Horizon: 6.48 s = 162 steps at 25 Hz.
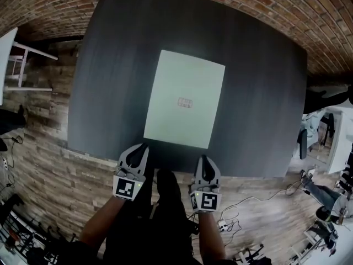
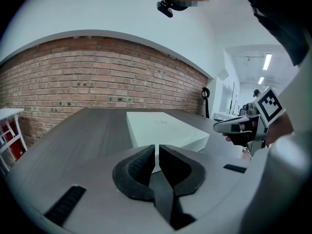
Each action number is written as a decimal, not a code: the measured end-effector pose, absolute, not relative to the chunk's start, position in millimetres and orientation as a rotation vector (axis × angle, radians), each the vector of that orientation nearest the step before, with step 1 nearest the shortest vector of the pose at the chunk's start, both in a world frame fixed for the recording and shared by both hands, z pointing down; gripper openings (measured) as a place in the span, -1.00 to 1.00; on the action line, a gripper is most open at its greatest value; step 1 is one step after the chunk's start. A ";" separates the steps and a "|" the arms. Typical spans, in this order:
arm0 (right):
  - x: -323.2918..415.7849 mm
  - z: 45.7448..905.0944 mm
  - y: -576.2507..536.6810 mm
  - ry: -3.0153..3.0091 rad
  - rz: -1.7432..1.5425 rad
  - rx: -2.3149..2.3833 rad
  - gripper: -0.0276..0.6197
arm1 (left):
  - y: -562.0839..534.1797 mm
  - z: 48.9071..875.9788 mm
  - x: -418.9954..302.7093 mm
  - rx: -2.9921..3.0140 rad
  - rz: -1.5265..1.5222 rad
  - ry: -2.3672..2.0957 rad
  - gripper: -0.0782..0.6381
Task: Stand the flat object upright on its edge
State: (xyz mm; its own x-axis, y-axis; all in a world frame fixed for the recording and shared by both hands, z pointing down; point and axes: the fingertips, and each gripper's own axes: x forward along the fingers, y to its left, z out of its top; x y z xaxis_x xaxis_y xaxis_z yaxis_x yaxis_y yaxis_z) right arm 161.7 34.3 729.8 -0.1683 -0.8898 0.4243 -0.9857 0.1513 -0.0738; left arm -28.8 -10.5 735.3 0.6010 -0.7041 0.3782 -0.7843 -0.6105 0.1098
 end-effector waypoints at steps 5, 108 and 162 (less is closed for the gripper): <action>165.5 739.3 32.3 -2.137 0.501 1.811 -0.83 | -14.5 743.7 -28.5 2.542 0.434 -1.213 -0.64; 147.6 669.5 23.7 -2.141 0.475 1.740 -0.18 | -17.2 672.2 -30.7 2.593 0.518 -1.053 -0.24; 162.2 556.2 -51.2 -2.222 0.266 1.702 -0.18 | -95.0 559.7 -18.5 2.774 0.380 -1.037 -0.20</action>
State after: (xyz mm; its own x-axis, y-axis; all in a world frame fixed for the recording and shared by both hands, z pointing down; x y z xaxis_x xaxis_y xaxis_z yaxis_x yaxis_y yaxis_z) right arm 162.2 -51.2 556.2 -0.2333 -0.9003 0.3674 -0.9616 0.2698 0.0507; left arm -18.5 -95.0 559.7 0.7277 -0.6219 0.2892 -0.6615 -0.7478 0.0563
